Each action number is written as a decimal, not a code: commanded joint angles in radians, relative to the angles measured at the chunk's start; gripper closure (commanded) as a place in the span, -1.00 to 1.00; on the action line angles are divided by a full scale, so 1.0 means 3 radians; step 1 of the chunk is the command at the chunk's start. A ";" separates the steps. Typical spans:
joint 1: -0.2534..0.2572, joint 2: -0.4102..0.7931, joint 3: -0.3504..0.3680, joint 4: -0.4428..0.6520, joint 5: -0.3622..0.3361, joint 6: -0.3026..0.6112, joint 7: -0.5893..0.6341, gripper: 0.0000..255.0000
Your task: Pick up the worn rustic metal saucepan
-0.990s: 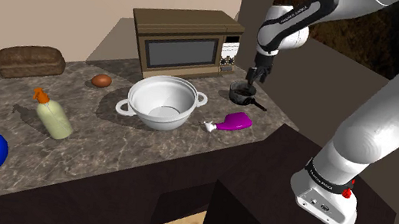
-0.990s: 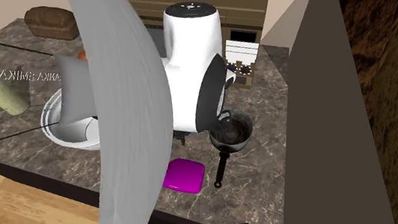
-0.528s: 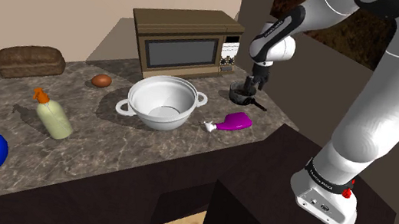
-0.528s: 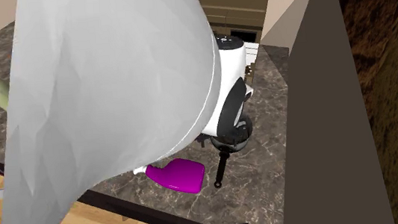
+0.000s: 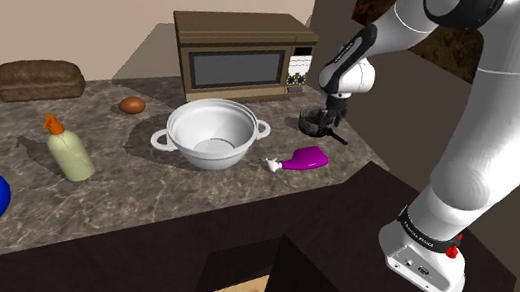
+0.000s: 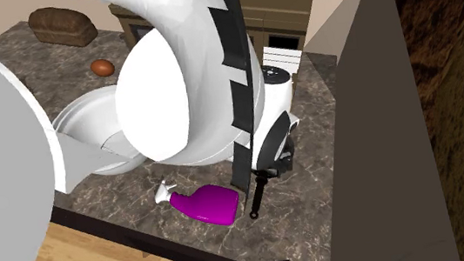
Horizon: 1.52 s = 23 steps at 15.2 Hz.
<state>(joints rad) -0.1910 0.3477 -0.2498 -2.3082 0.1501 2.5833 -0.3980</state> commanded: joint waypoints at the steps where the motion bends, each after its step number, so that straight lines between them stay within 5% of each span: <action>1: -0.0024 0.0093 0.0026 0.0013 0.0044 0.0078 -0.0036 -1.00; 3: -0.0031 0.0118 0.0035 0.0017 0.0055 0.0099 -0.0044 -1.00; 4: -0.0034 0.0123 0.0036 0.0016 0.0058 0.0105 -0.0049 1.00; 13: -0.0030 0.0118 0.0035 0.0017 0.0055 0.0099 -0.0044 1.00; 23: 0.0055 -0.0304 -0.0086 -0.0010 -0.0149 -0.0281 0.0097 1.00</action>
<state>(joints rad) -0.1763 0.2706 -0.2715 -2.3132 0.1125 2.5141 -0.3728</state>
